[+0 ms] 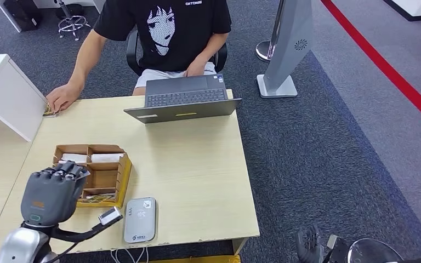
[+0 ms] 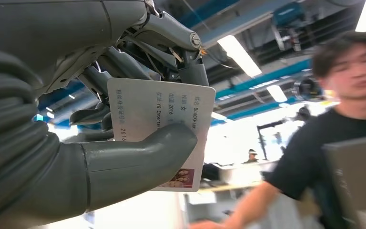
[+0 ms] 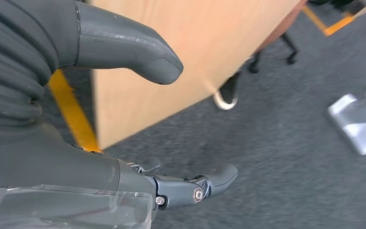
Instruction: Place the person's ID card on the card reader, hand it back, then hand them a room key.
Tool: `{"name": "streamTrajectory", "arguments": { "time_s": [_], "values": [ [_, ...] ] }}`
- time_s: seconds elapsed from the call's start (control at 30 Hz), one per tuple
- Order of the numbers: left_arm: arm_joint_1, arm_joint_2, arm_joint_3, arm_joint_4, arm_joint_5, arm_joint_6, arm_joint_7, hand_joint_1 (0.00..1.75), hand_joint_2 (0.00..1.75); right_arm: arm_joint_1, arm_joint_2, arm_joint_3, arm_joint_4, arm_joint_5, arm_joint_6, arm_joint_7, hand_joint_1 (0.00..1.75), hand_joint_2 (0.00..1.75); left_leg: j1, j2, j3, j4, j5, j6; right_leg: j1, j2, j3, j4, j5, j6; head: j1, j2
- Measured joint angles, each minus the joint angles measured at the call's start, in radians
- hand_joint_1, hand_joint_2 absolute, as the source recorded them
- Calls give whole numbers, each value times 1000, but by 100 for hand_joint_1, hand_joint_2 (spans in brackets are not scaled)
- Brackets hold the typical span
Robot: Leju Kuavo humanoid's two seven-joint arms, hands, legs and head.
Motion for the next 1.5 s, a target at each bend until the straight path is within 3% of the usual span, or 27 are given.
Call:
{"name": "streamTrajectory", "arguments": {
  "time_s": [0.2, 0.43, 0.67, 1.03, 1.27, 1.5],
  "values": [
    [112, -55, -88, -19, 30, -7, 25, 175, 175, 2, -6, -42, 64, 9, 6, 9, 0, 175, 0, 0, 0, 0, -2, 0, 0, 0, 0, 0, -1, 1, 0, 0],
    [153, -75, -115, -12, 76, -21, 22, 175, 175, 3, -7, -68, 89, 22, 12, 9, 0, 175, 0, 0, 0, 0, -2, 0, 0, 0, 0, 0, -1, 0, 0, 0],
    [157, -91, -117, 38, 95, -45, 25, 175, 175, 2, -7, -80, 101, 61, 12, 13, 0, 175, 0, 0, 0, 0, -2, -1, 0, 0, 0, 0, -1, 0, 0, 0],
    [140, -128, -117, 287, 154, -42, 33, 175, 175, 0, 2, -95, 113, 151, 12, 20, 0, 175, 0, 0, 0, 0, -2, 0, 0, -1, 1, 0, -1, 1, 0, 0],
    [90, -155, -113, 431, 163, -27, 13, 175, 175, -3, 15, -105, 113, 199, 11, 20, 0, 175, 0, -1, 1, 0, -2, -1, 0, -1, 2, 0, -1, 0, 0, 0],
    [66, -175, -108, 478, 107, 37, 4, 175, 175, -5, 22, -121, 113, 236, 9, 18, 0, 175, 0, -2, 2, 0, -2, -1, 0, -2, 3, 0, -1, 0, 0, 0]
  ]
}}
